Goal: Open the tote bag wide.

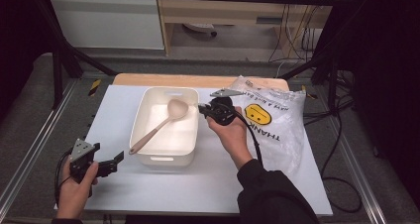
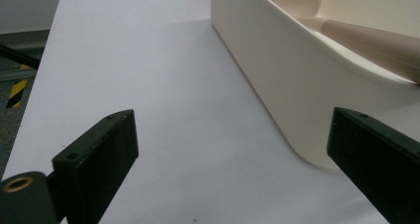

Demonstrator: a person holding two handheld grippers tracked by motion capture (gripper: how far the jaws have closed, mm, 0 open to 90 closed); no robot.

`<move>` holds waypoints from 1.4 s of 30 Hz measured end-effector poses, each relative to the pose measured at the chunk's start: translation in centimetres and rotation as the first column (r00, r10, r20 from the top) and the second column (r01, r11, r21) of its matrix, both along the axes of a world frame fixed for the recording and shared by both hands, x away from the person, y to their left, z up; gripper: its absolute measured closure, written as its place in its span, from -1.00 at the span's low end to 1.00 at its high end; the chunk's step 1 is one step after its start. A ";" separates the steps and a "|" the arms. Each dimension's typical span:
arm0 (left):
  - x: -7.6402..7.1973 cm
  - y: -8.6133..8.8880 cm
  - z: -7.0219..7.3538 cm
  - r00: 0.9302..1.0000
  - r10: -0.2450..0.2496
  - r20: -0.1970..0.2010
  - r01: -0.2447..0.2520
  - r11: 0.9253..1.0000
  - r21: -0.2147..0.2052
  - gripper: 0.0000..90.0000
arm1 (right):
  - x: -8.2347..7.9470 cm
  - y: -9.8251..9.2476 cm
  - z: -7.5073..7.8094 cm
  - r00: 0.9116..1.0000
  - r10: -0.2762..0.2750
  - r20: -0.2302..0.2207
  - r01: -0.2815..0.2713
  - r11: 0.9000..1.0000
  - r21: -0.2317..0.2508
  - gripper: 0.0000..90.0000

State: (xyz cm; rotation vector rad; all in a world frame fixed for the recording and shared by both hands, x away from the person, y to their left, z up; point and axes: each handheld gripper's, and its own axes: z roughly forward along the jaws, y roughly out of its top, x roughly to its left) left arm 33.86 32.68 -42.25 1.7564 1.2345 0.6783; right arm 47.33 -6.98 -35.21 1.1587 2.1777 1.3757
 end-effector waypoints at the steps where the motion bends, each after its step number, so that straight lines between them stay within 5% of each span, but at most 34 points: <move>1: 0.0 0.0 0.0 1.000 0.000 0.000 0.000 1.000 0.000 -0.88 | -0.3 -0.1 0.1 1.000 0.014 -0.005 -0.014 1.000 -0.005 0.66; 5: 0.0 0.0 0.0 1.000 0.003 -0.001 -0.003 1.000 0.001 -0.88 | -1.0 -0.3 0.5 0.999 0.035 -0.025 -0.036 0.999 -0.017 0.12; 6: 0.0 0.0 0.0 1.000 0.003 0.000 -0.003 1.000 0.001 -0.88 | -1.0 -0.3 0.5 0.999 0.035 -0.025 -0.036 0.999 -0.017 0.12; 7: 0.0 0.0 0.0 1.000 0.004 0.000 -0.004 1.000 0.001 -0.88 | -1.5 -0.5 0.9 0.998 0.046 -0.035 -0.046 0.999 -0.024 -0.12; 12: 0.0 -0.1 0.0 1.000 0.004 -0.007 -0.004 1.000 -0.001 -0.88 | -2.8 -1.5 1.8 0.997 0.066 -0.035 -0.067 0.997 -0.028 -0.45; 22: -0.1 0.0 -0.1 1.000 0.005 -0.007 -0.005 1.000 0.002 -0.88 | -3.7 -5.8 1.6 0.999 0.047 -0.023 -0.048 0.998 -0.048 -0.68; 35: -0.1 0.1 -0.2 1.000 0.020 -0.010 -0.020 1.000 0.001 -0.88 | -3.8 -12.5 -3.3 0.998 -0.005 -0.058 -0.001 0.995 -0.095 -0.81; 42: 0.0 0.1 -0.3 1.000 0.023 -0.014 -0.023 1.000 0.001 -0.88 | -3.5 -14.5 -5.9 0.997 -0.046 -0.069 0.036 0.990 -0.135 -0.82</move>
